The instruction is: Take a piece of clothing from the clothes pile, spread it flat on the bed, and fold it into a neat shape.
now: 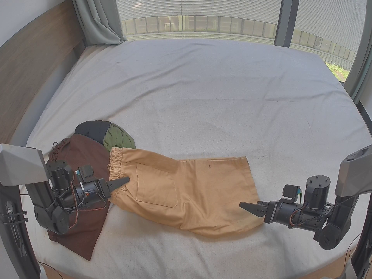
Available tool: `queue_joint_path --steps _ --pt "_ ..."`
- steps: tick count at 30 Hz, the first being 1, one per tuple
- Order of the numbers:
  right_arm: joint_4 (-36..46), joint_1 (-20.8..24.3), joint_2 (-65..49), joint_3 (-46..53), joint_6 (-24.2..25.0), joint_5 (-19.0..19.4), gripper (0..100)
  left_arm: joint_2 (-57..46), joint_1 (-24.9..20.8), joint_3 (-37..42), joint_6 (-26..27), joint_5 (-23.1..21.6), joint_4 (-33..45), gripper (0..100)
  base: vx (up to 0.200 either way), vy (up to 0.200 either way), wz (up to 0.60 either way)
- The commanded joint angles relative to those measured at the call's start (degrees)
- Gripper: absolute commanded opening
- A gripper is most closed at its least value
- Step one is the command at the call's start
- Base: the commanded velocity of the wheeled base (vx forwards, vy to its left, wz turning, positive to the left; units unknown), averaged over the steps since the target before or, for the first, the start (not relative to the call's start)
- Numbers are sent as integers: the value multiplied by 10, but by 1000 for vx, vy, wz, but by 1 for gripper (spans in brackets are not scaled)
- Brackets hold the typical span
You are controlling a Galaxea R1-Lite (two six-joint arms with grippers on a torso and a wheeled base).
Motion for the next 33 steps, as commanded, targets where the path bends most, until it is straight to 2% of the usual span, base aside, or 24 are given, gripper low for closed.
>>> queue_joint_path --steps 1,15,26,33 --pt "0 -1 -2 0 0 0 100 2 -7 0 0 0 0 0 0 0 0" --pt "0 -2 -3 0 0 0 100 8 -34 -1 3 0 0 0 0 0 0" --pt "0 -2 -2 1 0 0 100 20 -54 -9 5 17 0 0 0 0 0" --pt "0 -2 -3 1 -17 -1 100 14 -68 -18 2 18 0 0 0 0 0"
